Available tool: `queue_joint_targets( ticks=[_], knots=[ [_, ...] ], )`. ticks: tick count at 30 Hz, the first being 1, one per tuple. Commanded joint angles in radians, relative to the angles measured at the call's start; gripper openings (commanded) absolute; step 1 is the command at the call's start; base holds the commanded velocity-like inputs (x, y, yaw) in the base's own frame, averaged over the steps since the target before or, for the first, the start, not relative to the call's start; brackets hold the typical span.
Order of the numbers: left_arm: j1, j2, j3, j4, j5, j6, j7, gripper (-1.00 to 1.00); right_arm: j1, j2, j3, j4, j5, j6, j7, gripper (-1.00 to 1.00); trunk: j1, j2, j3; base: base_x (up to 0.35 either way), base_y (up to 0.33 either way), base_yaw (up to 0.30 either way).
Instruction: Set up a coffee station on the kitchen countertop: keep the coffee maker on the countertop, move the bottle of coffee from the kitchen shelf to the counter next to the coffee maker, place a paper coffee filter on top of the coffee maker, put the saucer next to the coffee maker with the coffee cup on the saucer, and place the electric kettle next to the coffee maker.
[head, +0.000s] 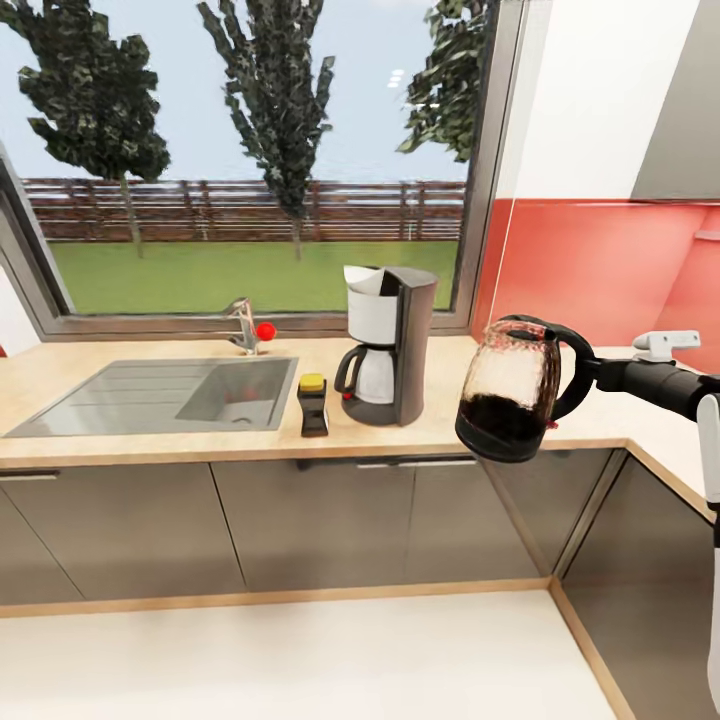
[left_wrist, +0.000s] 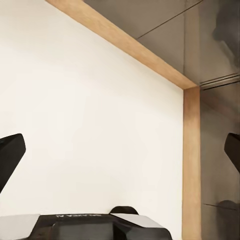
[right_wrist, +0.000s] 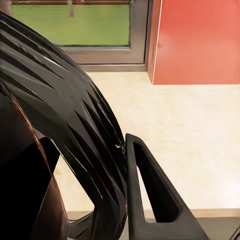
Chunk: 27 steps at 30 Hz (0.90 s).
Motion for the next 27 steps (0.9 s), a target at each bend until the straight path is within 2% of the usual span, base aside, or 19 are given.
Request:
queue_joint_targets(
  ticks=[1, 8, 18, 27],
  knots=[
    [-0.001, 0.000, -0.009, 0.000, 0.006, -0.006, -0.002, 1.00, -0.001, 0.000, -0.001, -0.001, -0.003, 0.006, 0.005, -1.00, -0.004, 0.006, 0.002, 0.000, 0.000, 0.000],
    [0.000, 0.000, -0.009, 0.000, 0.006, -0.006, -0.001, 1.00, -0.001, 0.000, -0.001, -0.001, -0.003, 0.006, 0.005, -1.00, -0.031, 0.055, 0.024, 0.000, 0.000, 0.000],
    [-0.001, 0.000, -0.009, 0.000, 0.006, -0.006, -0.002, 1.00, -0.001, 0.000, -0.001, -0.001, -0.003, 0.005, 0.003, -1.00, -0.031, 0.055, 0.024, 0.001, 0.000, 0.000],
    [-0.001, 0.000, -0.008, 0.000, 0.006, -0.006, -0.001, 1.00, -0.001, 0.000, -0.001, 0.002, -0.001, 0.004, 0.003, -1.00, -0.031, 0.055, 0.024, 0.101, -0.048, 0.000]
  ],
)
